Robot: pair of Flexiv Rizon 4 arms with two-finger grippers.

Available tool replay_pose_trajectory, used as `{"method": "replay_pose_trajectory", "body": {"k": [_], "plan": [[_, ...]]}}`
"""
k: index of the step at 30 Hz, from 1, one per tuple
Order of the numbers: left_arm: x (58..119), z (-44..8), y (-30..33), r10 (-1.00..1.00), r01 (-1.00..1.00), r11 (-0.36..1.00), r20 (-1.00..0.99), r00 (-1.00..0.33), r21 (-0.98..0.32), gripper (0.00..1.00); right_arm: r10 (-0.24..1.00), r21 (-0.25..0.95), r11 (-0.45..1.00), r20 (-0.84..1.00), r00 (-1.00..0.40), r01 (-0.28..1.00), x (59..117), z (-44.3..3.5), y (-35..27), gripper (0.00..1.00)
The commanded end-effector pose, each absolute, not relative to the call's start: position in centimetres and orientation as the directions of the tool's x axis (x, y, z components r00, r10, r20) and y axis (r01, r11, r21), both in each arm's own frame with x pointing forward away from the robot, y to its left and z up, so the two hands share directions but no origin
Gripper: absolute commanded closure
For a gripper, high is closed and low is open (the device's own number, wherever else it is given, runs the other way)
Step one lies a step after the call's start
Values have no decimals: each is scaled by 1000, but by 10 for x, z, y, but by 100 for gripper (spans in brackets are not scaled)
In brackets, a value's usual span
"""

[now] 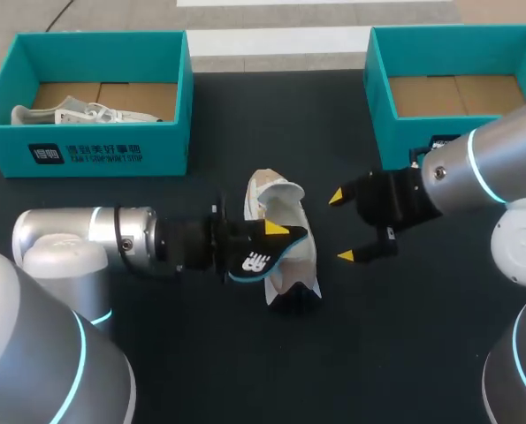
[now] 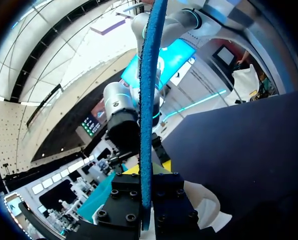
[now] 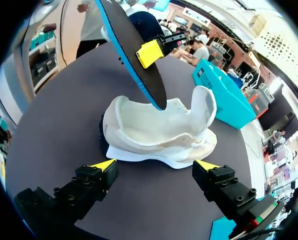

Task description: Take the shoe out of the shoebox, open the shoe tongue, remove and reinsert the insole, then place the shoe into the shoebox

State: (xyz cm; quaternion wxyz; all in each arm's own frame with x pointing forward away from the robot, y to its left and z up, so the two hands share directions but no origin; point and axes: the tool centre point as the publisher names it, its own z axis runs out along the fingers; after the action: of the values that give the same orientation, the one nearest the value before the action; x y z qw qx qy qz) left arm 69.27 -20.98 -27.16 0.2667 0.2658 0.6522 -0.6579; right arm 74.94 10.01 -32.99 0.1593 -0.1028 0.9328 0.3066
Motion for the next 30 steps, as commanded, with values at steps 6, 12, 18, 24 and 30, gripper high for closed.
{"method": "replay_pose_trajectory", "body": {"k": [6, 12, 18, 24, 30], "plan": [[692, -277, -213, -33, 695, 4, -695, -718, -719, 100, -93, 557, 780, -348, -933, -285, 763, -351, 117, 0], [693, -274, -213, -11, 706, 21, -706, -708, -708, 100, -74, 578, 778, -306, -949, -247, 764, -351, 120, 0], [695, -274, -212, -6, 710, 26, -710, -704, -704, 100, -59, 573, 788, -296, -953, -226, 760, -348, 121, 0], [700, -278, -213, 4, 705, 37, -705, -709, -709, 100, -76, 573, 786, -286, -955, -234, 757, -350, 128, 0], [702, -285, -218, 15, 702, 40, -702, -712, -711, 100, -62, 574, 785, -298, -953, -230, 756, -350, 129, 0]]}}
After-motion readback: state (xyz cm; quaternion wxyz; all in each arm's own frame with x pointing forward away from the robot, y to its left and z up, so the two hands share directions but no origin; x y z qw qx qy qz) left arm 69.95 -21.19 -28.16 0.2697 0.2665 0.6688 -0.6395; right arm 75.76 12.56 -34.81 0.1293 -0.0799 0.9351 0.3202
